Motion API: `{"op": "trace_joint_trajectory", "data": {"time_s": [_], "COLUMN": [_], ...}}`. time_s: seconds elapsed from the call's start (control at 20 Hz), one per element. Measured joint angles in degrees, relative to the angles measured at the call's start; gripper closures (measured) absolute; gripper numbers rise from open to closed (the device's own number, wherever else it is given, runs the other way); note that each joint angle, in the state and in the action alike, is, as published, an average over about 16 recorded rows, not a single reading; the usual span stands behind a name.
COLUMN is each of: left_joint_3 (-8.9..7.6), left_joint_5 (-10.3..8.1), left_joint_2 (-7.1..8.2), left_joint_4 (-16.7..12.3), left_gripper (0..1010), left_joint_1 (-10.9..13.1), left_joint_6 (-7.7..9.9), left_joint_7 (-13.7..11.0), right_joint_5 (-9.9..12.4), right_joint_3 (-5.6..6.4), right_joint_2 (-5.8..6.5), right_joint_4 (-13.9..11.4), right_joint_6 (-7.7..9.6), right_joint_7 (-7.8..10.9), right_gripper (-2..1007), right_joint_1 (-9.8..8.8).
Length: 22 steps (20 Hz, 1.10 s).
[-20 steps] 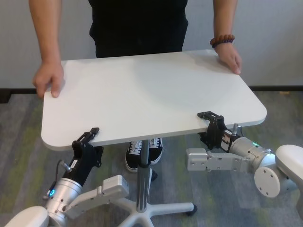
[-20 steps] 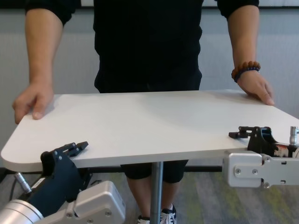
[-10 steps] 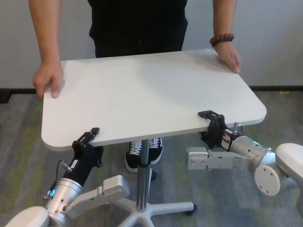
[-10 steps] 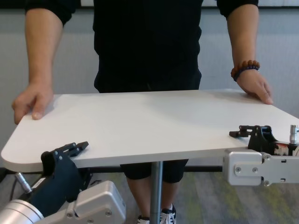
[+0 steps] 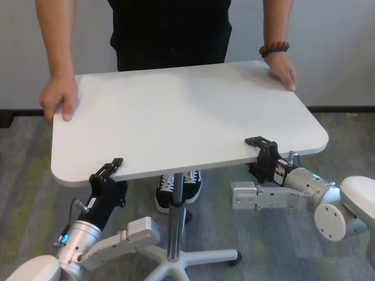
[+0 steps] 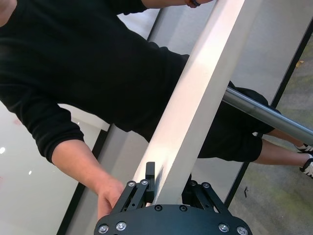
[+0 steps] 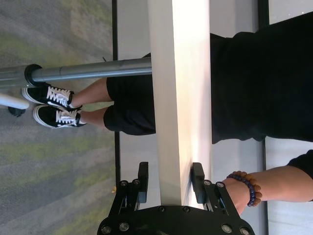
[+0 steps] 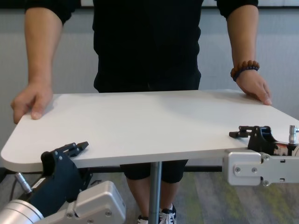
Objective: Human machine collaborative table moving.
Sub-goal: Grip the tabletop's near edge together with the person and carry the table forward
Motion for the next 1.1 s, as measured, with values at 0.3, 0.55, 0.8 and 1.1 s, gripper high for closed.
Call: {"op": "trace_joint_trajectory", "data": {"time_s": [0.3, 0.55, 0.8, 1.1], "left_joint_3": [0.0, 0.0, 0.0, 0.01], "left_joint_5": [0.01, 0.01, 0.01, 0.01], "left_joint_2": [0.0, 0.0, 0.0, 0.0], "left_joint_4": [0.0, 0.0, 0.0, 0.0], "left_gripper": [718, 718, 718, 718], "left_joint_1": [0.0, 0.0, 0.0, 0.01], "left_joint_6": [0.0, 0.0, -0.01, -0.03], "left_joint_7": [0.0, 0.0, 0.0, 0.0], "right_joint_5": [0.1, 0.22, 0.37, 0.45], "right_joint_3": [0.06, 0.22, 0.44, 0.69], "right_joint_2": [0.02, 0.2, 0.52, 0.97], "right_joint_4": [0.23, -0.1, -0.77, -1.6], "right_joint_6": [0.04, 0.17, 0.4, 0.86], "right_joint_7": [-0.15, -0.19, 0.0, 0.62], "right_gripper": [477, 477, 477, 477], "right_joint_1": [-0.01, -0.36, -0.92, -1.55]}}
